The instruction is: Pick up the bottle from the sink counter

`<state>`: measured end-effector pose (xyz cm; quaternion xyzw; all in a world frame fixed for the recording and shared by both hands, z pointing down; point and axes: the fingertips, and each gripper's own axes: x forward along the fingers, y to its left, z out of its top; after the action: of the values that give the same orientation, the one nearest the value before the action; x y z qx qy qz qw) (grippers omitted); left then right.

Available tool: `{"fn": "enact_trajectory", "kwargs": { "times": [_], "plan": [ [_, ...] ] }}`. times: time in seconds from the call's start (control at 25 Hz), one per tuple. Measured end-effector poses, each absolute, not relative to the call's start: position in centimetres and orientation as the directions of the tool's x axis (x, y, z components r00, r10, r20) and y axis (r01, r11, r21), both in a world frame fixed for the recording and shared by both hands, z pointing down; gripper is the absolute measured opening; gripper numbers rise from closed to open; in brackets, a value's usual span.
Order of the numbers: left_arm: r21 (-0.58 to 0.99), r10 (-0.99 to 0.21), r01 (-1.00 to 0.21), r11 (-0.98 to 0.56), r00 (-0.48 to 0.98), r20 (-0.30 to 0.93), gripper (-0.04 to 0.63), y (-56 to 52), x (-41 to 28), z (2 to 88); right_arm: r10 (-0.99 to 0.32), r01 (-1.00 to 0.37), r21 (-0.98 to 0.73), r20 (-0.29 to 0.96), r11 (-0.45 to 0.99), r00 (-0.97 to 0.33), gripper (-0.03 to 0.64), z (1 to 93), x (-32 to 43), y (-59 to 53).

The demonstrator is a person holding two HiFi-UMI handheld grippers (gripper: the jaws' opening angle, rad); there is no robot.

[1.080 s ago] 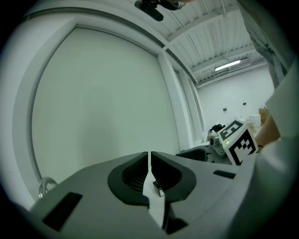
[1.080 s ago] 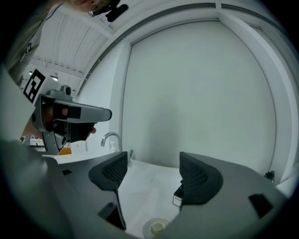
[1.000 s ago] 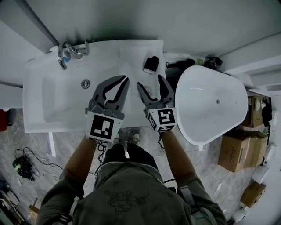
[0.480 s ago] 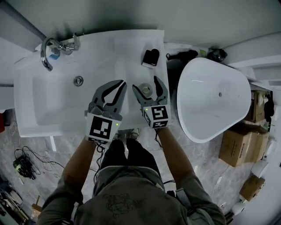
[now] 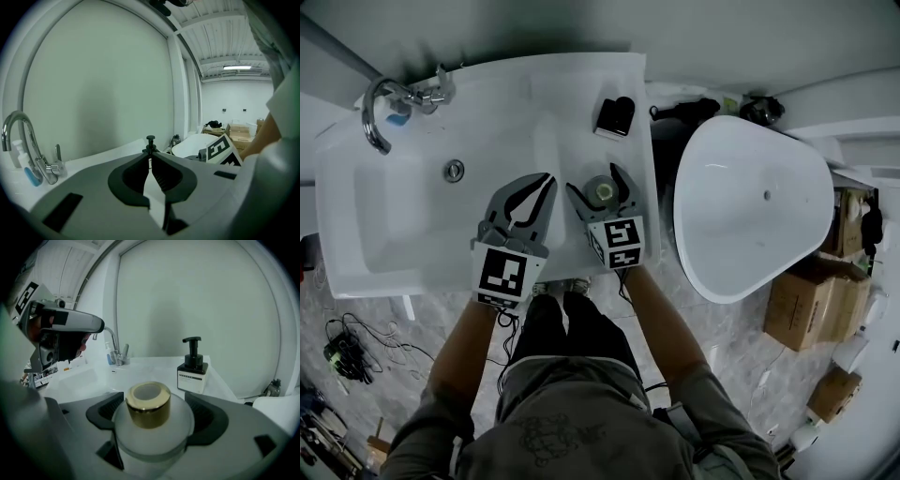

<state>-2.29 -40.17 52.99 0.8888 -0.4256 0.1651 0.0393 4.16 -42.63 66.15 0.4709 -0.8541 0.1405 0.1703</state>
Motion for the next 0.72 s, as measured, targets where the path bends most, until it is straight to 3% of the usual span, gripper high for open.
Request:
{"fn": "enact_trajectory", "kwargs": {
  "times": [0.72],
  "plan": [
    [-0.043,-0.747,-0.796,-0.604,0.547,0.379,0.032,-38.7,-4.2,56.0,-0.770,-0.874,0.003,0.474,0.486,-0.427,0.353,67.5,4.6,-43.1]
  ]
}}
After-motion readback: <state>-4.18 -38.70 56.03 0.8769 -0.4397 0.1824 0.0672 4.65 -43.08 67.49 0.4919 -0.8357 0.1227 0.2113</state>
